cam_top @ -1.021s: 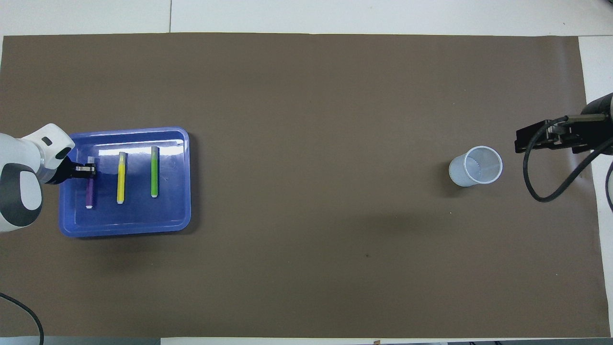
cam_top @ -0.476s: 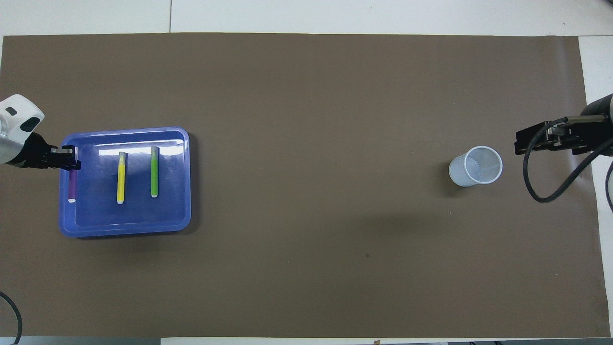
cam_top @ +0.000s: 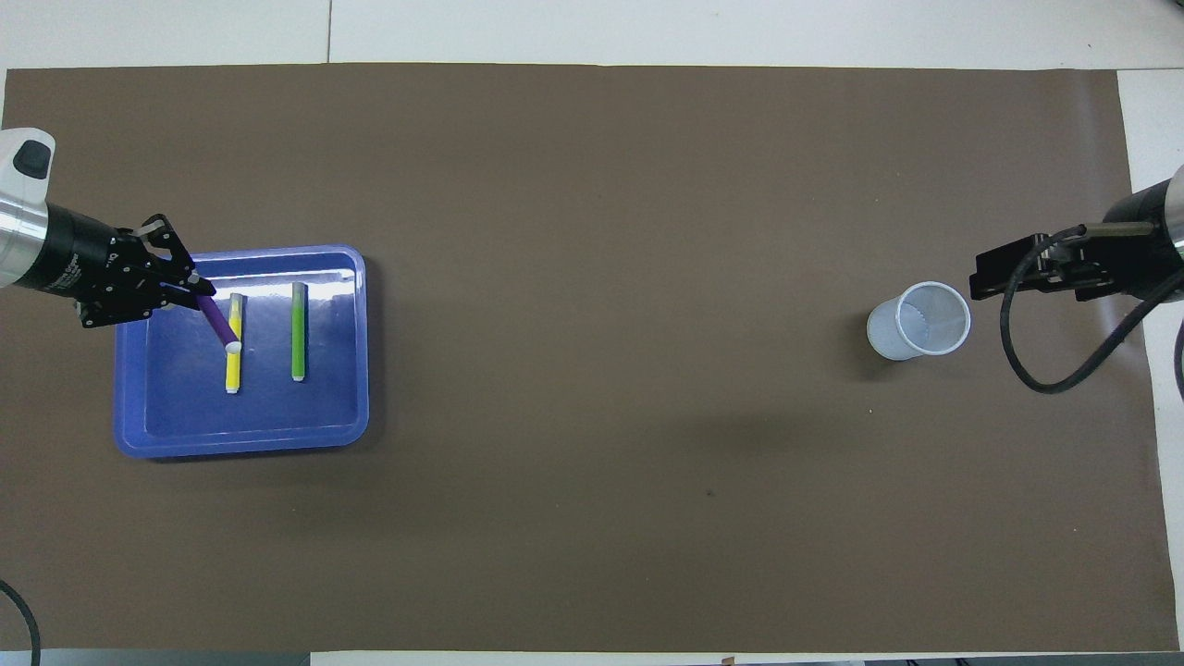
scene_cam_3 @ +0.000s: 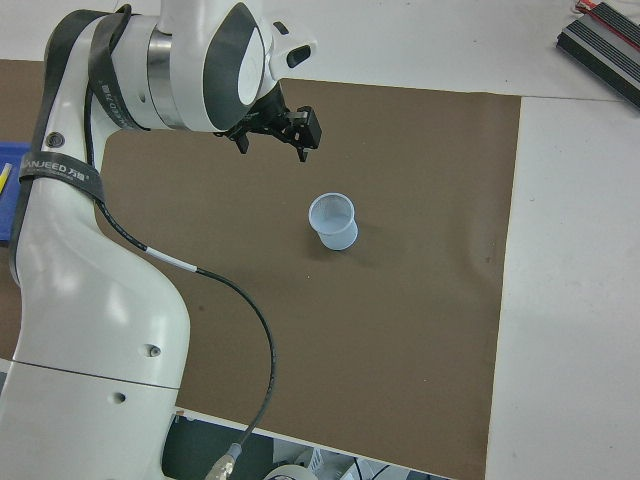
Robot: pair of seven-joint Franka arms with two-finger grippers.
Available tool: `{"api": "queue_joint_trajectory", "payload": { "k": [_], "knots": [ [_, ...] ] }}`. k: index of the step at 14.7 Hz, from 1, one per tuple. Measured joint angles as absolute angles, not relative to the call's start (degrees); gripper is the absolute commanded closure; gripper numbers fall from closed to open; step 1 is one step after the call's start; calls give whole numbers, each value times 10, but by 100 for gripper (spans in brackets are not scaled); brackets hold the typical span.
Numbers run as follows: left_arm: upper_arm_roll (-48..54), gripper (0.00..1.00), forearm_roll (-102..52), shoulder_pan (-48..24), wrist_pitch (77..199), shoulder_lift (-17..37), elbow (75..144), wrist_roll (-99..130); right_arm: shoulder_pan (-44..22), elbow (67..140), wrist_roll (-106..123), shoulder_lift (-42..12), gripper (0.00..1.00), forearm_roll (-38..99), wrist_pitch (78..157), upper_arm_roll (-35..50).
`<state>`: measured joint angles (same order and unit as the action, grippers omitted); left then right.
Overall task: Transfer and insert pens with both arms
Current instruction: 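Lift the purple pen with the left gripper while the right gripper approaches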
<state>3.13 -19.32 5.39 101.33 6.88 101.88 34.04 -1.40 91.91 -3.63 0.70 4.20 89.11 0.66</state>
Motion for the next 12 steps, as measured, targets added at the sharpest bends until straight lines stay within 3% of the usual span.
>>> {"api": "queue_joint_trajectory", "payload": {
  "k": [8,12],
  "knots": [
    [127,100,-353,49,1014,1,1018,752,-25,918,-103,8,0,202,908,18],
    [152,100,-419,49,1030,-11,1020,867,-89,918,-266,7,0,233,970,35]
  ]
}}
